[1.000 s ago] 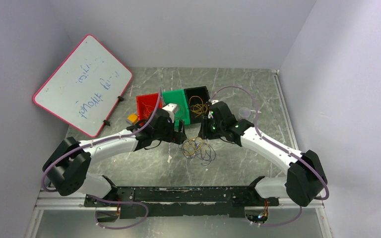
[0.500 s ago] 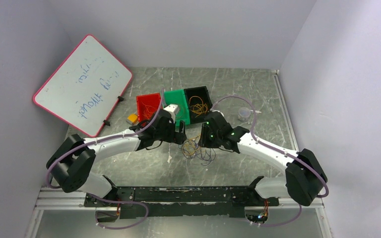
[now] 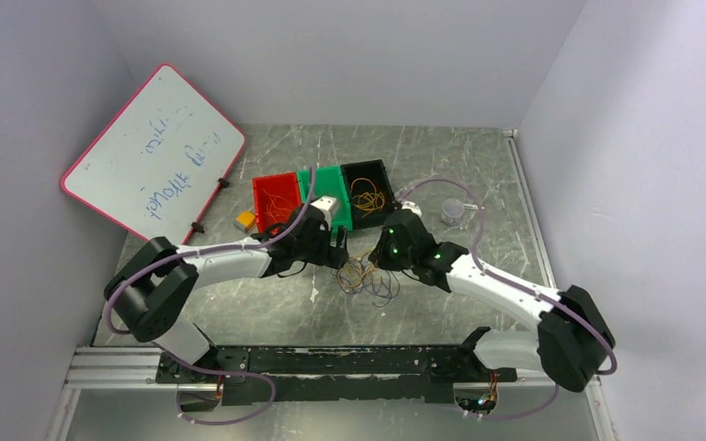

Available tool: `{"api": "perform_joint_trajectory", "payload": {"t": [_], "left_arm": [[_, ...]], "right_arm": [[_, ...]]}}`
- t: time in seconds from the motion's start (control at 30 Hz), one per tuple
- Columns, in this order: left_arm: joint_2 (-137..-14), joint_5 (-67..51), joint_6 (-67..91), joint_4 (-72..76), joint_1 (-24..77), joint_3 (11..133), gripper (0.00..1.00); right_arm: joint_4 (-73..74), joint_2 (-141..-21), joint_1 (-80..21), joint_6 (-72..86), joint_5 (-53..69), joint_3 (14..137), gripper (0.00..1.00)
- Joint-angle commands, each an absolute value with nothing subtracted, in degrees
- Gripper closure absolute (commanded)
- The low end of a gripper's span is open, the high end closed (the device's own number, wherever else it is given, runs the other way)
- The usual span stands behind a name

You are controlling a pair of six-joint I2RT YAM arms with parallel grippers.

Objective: Untangle the cables

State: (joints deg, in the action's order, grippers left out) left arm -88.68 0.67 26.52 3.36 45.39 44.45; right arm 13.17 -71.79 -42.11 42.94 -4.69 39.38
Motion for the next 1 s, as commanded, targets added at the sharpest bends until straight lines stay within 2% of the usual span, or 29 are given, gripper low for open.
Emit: {"api": "perform_joint_trajectory", "payload": {"t": [0.0, 0.17, 0.27, 0.4, 0.53, 0.7, 0.83, 0.97], "left_arm": [[-92.07, -2.31, 25.79, 7.73, 46.41, 46.81, 0.17], [-95.76, -3.09, 26.4, 9.42, 47.77, 47.09, 0.33], [-96.81, -2.3, 26.7, 9.69, 48.4, 46.92, 0.38], [-97.35, -2.06, 27.39, 10.64, 48.76, 45.99, 0.44], [-98.69, -1.75, 26.94, 9.93, 49.37, 46.59, 0.57], [-99.25, -0.05, 26.61, 8.73, 50.08, 46.8, 0.66], [-99.21, 0.56, 27.13, 8.46, 50.27, 46.42, 0.79], [-99.93, 0.43, 27.2, 8.72, 50.45, 46.33, 0.84]], "right_arm": [[13.28, -66.54, -42.45, 42.99, -8.12, 40.61, 1.0], [16.37, -61.99, -42.4, 42.51, -8.49, 42.59, 1.0], [18.69, -59.35, -42.37, 42.49, -9.8, 45.16, 1.0], [21.26, -56.65, -42.39, 40.22, -12.21, 50.71, 1.0], [23.79, -55.0, -42.44, 37.84, -14.93, 57.02, 1.0], [24.37, -52.84, -42.43, 34.9, -18.37, 63.96, 1.0], [25.64, -52.93, -42.4, 30.62, -21.31, 70.48, 1.0], [25.86, -53.51, -42.38, 26.22, -24.03, 76.43, 1.0]]}}
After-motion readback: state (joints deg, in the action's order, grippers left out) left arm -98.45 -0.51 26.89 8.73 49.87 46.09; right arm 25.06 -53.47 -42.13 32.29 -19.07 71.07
